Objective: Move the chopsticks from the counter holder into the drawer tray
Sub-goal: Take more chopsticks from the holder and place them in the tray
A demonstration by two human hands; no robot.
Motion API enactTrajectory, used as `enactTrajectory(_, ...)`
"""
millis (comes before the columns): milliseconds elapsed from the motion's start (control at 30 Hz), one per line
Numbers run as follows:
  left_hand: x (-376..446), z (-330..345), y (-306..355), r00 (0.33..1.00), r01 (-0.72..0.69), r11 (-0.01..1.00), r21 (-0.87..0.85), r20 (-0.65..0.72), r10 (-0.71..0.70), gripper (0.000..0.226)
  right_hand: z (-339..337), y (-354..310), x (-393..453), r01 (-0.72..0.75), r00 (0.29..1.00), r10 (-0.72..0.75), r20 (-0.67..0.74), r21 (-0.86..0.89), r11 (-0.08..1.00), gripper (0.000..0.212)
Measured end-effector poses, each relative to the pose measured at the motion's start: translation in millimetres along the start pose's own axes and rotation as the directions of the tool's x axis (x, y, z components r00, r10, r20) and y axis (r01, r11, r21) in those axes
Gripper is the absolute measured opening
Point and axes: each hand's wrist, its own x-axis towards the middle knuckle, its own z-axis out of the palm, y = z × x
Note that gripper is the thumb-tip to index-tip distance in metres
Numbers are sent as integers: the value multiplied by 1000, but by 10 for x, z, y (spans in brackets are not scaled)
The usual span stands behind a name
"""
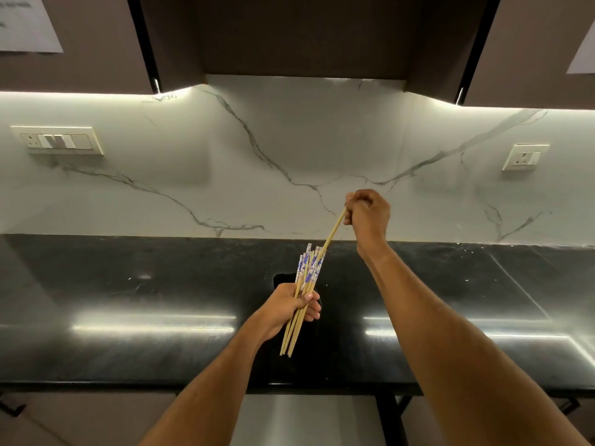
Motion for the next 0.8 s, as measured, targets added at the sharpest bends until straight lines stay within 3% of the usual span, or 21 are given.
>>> enactTrajectory(100,26,-11,-24,991,-6,993,-118,-130,-9,23,-94,-104,56,80,988,-61,-139,139,987,11)
enactTrajectory(167,69,8,14,976,-46,969,-244,-219,-9,23,-148,-75,40,69,989,-36,-146,229,971,12)
enactTrajectory(333,239,122,263,929,-178,837,-518,-368,-30,23,-188,336,-280,-196,979,206,-2,289,937,14)
enactTrajectory(467,368,154,427,893,-276,740,-613,-448,-38,22,-187,703,-565,-313,948,313,51,296,902,11)
enactTrajectory(633,446,96,470,840,-306,726,-616,-534,-99,19,-176,936,-743,-415,908,392,146,192,890,16)
enactTrajectory(800,447,61,448,797,-323,704,-632,-583,-159,17,-107,1013,-812,-369,903,367,223,-35,929,25)
